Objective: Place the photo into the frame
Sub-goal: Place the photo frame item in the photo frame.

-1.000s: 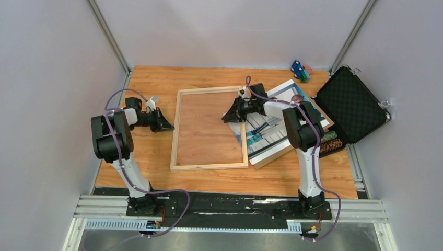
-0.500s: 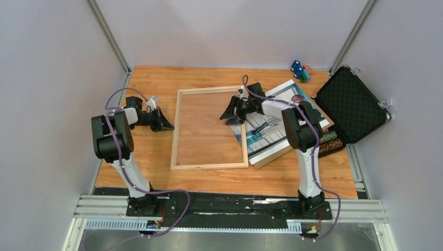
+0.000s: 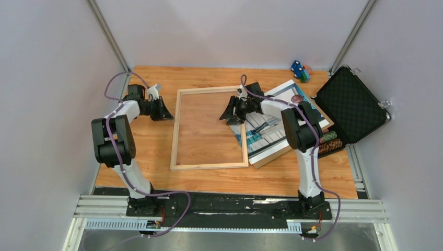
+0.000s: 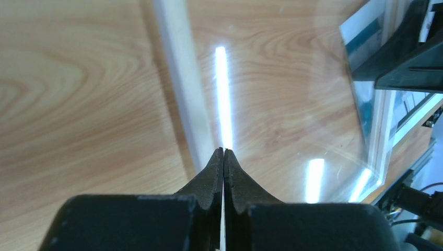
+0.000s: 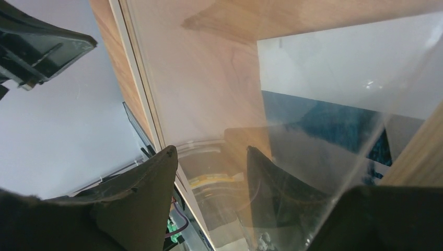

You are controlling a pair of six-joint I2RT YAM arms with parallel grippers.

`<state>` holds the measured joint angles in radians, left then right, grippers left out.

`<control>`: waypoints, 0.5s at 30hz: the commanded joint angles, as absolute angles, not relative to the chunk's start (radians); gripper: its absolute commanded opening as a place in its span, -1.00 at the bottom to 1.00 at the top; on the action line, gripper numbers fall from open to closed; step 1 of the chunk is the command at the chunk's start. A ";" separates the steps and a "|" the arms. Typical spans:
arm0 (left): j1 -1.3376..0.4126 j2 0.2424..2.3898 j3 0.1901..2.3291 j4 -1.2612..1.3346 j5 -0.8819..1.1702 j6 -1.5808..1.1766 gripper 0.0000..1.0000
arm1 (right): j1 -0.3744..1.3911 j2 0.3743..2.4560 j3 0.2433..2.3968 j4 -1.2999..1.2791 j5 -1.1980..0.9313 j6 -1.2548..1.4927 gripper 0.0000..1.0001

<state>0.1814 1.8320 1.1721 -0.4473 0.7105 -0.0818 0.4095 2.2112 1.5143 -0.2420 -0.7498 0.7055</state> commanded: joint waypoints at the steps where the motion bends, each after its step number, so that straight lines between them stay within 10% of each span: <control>1: 0.101 1.750 1.246 -0.440 0.677 -0.092 -0.91 | 0.414 2.178 1.552 -0.241 -0.726 0.673 0.04; 15: -0.227 1.880 1.374 -0.393 0.632 -0.141 -0.49 | 0.416 2.169 1.546 -0.241 -0.707 0.660 0.02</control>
<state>-0.1711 1.8286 1.3277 -0.4236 0.6445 -0.1181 0.4107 2.2108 1.5162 -0.2470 -0.7391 0.6922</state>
